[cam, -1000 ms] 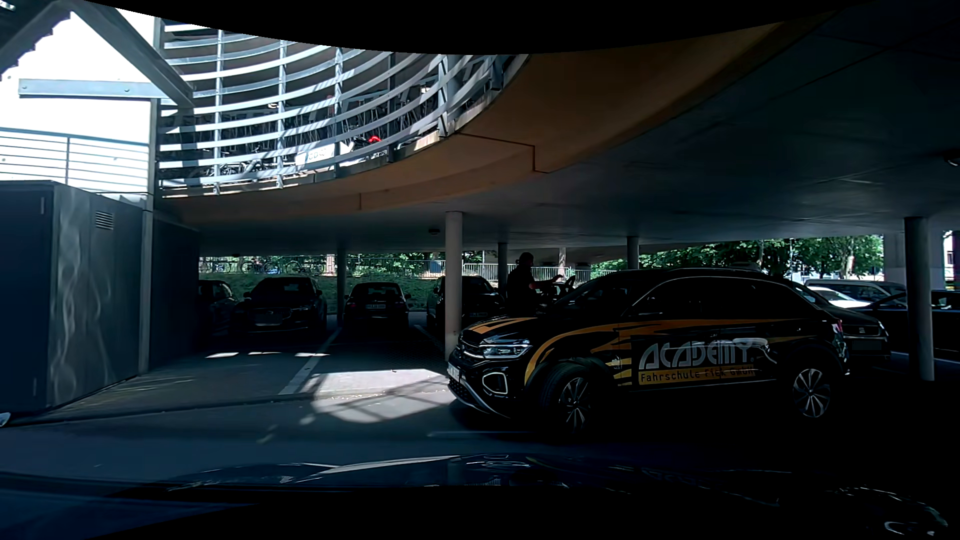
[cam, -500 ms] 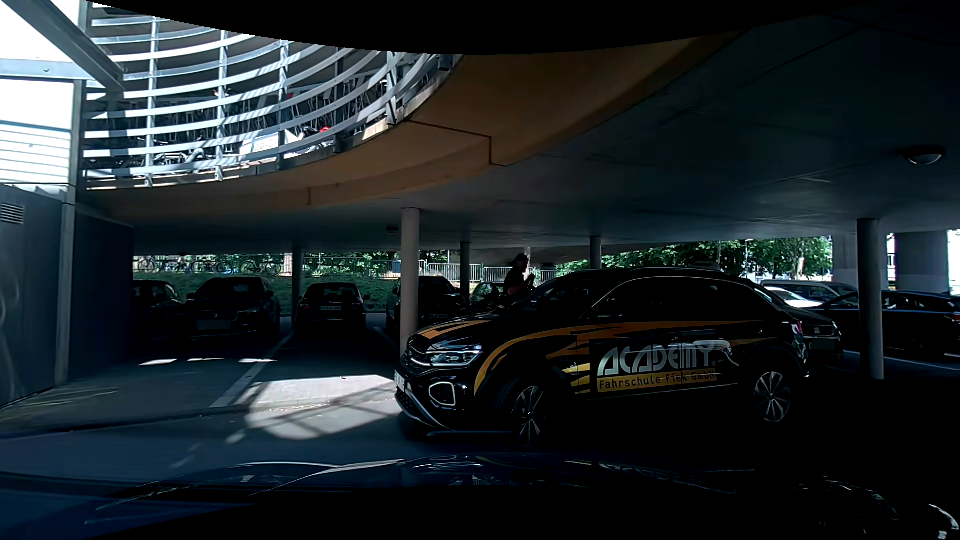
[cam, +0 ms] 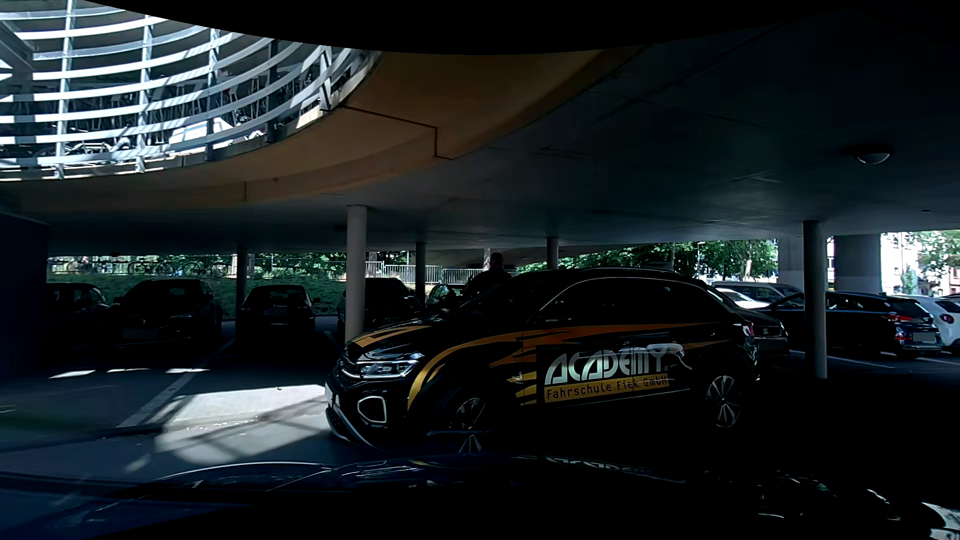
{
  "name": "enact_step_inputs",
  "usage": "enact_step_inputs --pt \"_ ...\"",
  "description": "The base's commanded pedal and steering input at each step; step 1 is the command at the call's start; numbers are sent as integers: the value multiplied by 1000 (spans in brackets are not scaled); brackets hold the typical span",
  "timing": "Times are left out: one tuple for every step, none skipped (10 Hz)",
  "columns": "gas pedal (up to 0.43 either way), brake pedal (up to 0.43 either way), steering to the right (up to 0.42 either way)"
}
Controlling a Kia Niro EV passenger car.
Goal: Follow the waypoints while adhering to traffic rules and regulations
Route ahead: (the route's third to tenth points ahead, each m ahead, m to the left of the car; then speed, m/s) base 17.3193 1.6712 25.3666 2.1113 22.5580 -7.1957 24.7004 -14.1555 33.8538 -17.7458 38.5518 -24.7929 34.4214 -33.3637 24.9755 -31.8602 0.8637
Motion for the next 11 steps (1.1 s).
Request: enact_step_inputs --pt "0 0 950" --pt "0 0 956" --pt "0 0 958" --pt "0 0 957" --pt "0 0 954" --pt "0 0 945" --pt "0 0 933" --pt "0 0 918" --pt "0 0 906" --pt "0 0 898" --pt "0 0 895"
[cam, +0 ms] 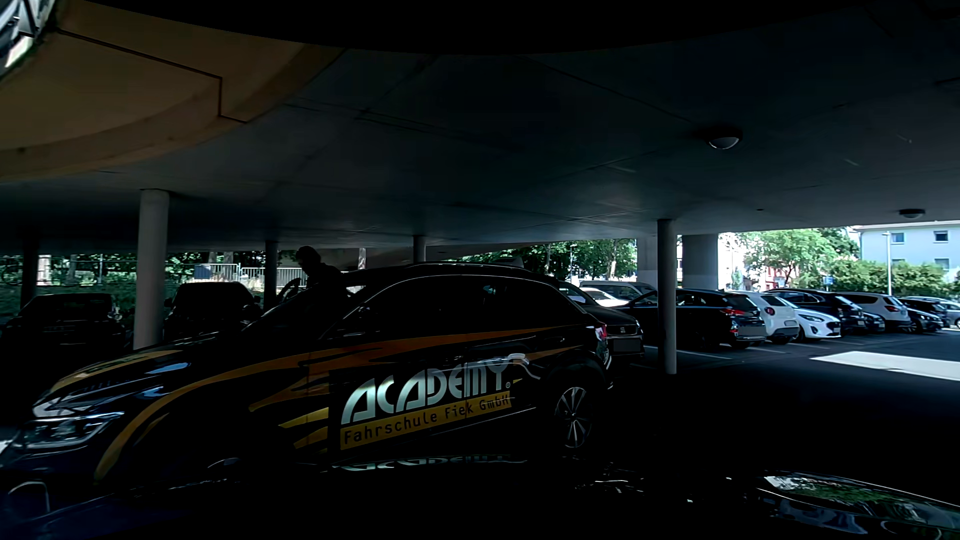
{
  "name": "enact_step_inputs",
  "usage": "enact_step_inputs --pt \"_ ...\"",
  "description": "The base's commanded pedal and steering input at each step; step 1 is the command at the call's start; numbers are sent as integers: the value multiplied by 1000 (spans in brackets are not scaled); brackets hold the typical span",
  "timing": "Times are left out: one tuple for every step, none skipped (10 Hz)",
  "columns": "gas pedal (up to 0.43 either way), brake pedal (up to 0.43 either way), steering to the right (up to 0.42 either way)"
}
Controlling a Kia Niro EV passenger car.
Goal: Follow the waypoints while adhering to traffic rules and regulations
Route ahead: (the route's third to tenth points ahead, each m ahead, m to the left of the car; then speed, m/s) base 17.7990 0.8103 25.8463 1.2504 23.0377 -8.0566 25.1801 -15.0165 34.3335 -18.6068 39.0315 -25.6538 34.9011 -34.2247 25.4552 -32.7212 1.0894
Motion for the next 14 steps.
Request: enact_step_inputs --pt "0 0 888" --pt "0 0 879" --pt "0 0 867" --pt "0 0 859" --pt "0 0 850" --pt "0 0 838" --pt "0 0 827" --pt "0 0 821" --pt "0 0 818" --pt "0 0 807" --pt "0 0 793" --pt "20 0 769" --pt "20 0 747" --pt "20 0 732"
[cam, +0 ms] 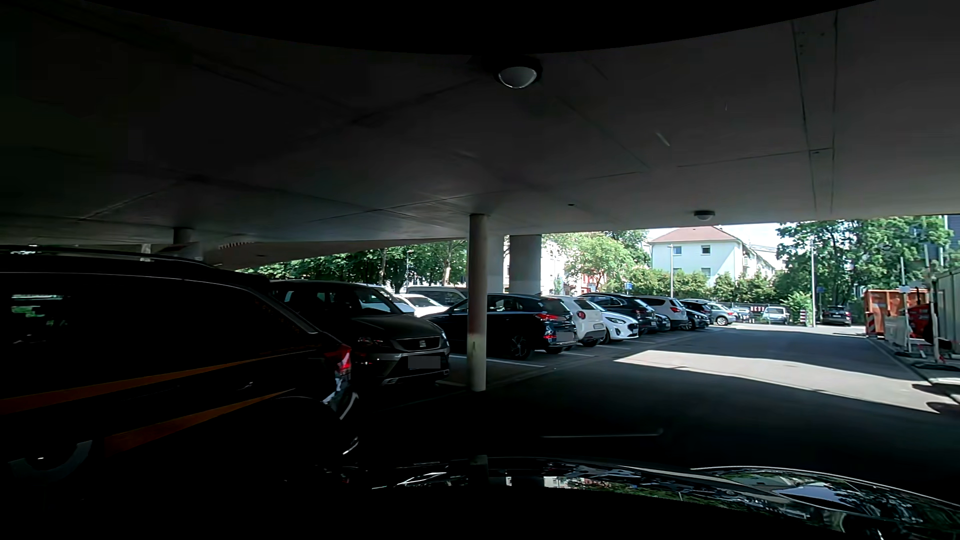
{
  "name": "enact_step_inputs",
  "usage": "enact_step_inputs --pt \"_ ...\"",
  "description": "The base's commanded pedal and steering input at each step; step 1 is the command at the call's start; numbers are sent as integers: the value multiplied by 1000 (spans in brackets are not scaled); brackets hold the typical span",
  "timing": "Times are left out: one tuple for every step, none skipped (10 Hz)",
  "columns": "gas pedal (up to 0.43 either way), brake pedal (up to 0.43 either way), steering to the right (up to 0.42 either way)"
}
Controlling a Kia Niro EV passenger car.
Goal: Follow the waypoints while adhering to traffic rules and regulations
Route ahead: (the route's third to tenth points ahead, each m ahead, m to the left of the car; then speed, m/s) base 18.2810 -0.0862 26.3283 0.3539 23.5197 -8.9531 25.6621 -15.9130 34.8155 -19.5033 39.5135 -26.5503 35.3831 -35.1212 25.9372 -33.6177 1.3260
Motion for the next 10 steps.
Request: enact_step_inputs --pt "20 0 709" --pt "20 0 679" --pt "20 0 653" --pt "20 0 616" --pt "20 0 579" --pt "20 0 552" --pt "28 0 520" --pt "59 0 500" --pt "79 0 483" --pt "87 0 455"
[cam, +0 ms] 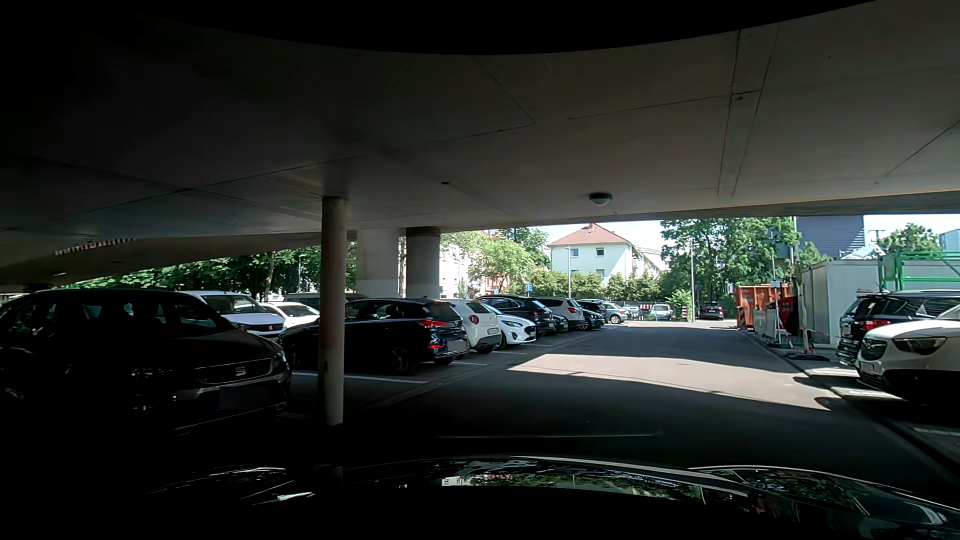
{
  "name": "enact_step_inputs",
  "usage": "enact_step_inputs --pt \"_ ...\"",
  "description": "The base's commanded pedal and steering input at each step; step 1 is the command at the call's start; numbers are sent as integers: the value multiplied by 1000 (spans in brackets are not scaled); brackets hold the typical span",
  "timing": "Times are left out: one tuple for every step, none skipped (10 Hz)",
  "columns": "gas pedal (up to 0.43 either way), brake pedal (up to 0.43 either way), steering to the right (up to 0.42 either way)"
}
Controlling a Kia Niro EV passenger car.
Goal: Follow the waypoints while adhering to traffic rules and regulations
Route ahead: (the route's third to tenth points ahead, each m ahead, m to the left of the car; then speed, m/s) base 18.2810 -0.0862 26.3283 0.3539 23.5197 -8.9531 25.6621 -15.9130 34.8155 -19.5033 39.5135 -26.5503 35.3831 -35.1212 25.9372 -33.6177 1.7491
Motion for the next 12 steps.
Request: enact_step_inputs --pt "87 0 432" --pt "118 0 401" --pt "150 0 372" --pt "169 0 351" --pt "189 0 326" --pt "209 0 306" --pt "220 0 283" --pt "228 0 268" --pt "240 0 250" --pt "240 0 236" --pt "240 0 228" --pt "228 0 219"
